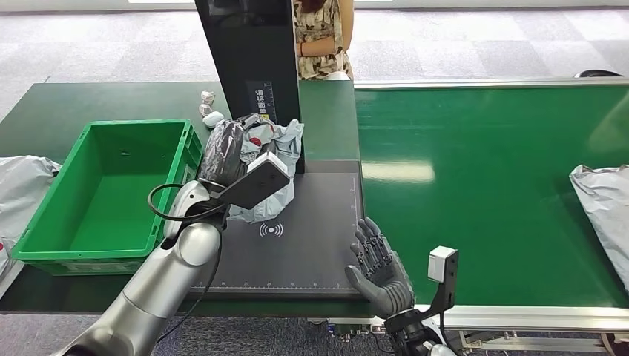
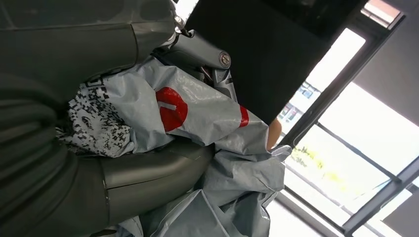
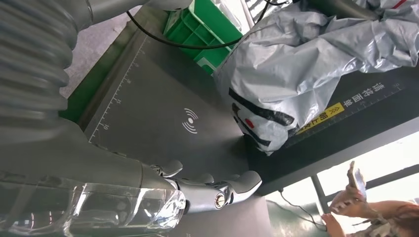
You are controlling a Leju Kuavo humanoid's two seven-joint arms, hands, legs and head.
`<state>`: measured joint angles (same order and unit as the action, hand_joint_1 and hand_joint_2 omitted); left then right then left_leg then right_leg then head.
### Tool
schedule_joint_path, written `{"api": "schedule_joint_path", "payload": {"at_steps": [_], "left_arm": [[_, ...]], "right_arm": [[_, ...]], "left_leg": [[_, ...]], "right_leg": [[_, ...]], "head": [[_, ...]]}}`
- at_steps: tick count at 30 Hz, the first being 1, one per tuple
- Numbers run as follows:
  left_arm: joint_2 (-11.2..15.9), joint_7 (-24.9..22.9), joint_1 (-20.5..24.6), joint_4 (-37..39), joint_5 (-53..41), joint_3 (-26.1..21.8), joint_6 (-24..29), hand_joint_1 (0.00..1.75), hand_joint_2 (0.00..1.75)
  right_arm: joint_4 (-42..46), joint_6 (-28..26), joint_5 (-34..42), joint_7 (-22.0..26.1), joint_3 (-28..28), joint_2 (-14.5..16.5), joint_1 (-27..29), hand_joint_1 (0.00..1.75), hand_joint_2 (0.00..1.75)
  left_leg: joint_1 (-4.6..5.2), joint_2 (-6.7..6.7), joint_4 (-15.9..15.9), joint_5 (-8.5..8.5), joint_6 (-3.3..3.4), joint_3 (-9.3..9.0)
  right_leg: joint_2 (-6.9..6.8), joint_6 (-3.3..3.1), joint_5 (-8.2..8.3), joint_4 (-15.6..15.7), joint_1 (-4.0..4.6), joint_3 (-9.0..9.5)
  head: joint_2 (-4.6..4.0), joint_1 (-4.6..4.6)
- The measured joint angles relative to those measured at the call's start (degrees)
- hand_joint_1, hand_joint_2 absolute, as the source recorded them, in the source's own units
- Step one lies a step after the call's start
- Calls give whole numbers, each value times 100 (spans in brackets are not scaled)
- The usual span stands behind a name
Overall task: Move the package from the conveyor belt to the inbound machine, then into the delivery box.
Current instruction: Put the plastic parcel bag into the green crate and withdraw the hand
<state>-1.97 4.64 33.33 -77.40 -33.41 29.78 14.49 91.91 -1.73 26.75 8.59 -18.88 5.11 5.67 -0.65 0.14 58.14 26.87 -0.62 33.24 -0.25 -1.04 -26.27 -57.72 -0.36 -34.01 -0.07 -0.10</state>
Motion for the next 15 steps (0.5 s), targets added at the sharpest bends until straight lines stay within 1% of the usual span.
{"api": "schedule_joint_path", "payload": {"at_steps": [5, 11, 15], "left_arm": [[34, 25, 39, -14, -1, -250, 95, 175, 175], [57, 25, 53, -15, 3, -348, 141, 175, 175], [126, 62, 117, -41, 226, -563, 373, 175, 175]], "right_arm": [[2, -7, 0, 10, 0, 0, 20, 0, 175], [4, -12, 0, 17, 0, 0, 41, 0, 175], [40, -72, 4, 62, 20, 0, 99, 0, 175]], "left_leg": [[1, 0, 1, 0, 0, 0], [0, 0, 0, 0, 0, 0], [-1, 3, 0, 0, 0, 0]], "right_leg": [[0, 0, 0, 1, 0, 0], [0, 0, 0, 0, 0, 0], [3, 0, 0, -1, 0, -1]], "head": [[0, -1], [0, -1], [0, -1]]}}
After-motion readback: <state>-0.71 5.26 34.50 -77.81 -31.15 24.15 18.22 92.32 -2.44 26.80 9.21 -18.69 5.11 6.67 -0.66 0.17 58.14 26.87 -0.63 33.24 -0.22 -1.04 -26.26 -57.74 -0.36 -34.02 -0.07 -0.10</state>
